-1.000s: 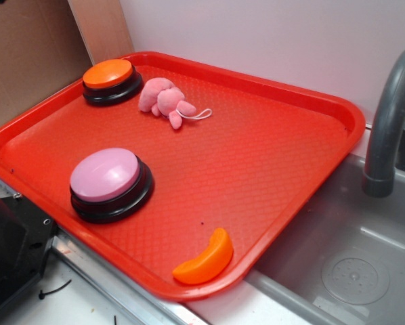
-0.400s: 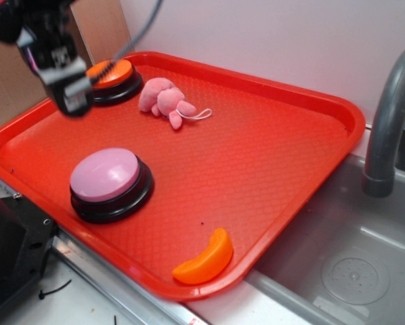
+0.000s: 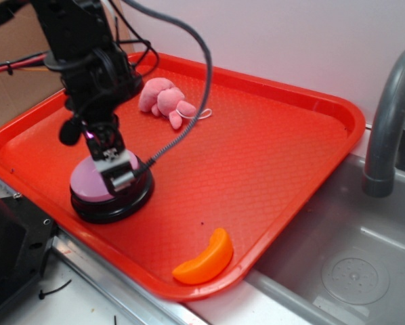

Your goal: Push the pink button.

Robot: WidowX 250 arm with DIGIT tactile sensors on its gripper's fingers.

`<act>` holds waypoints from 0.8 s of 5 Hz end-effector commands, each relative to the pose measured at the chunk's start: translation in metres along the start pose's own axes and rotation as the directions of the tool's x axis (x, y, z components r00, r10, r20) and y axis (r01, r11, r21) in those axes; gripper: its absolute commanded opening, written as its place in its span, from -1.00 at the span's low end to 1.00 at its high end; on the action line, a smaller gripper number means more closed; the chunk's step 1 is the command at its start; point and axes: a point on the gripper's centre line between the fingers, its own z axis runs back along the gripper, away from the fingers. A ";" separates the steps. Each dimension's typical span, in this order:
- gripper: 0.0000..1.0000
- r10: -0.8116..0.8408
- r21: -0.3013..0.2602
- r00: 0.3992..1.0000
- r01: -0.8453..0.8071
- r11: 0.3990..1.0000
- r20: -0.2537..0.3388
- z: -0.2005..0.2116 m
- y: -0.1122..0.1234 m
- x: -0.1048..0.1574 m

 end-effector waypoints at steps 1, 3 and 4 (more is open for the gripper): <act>1.00 -0.051 0.011 0.999 0.051 0.999 0.003 -0.012 0.004 0.008; 1.00 -0.044 0.018 0.999 0.044 0.999 -0.005 0.023 0.020 0.017; 1.00 -0.056 0.041 0.998 0.055 0.998 0.020 0.037 0.025 0.020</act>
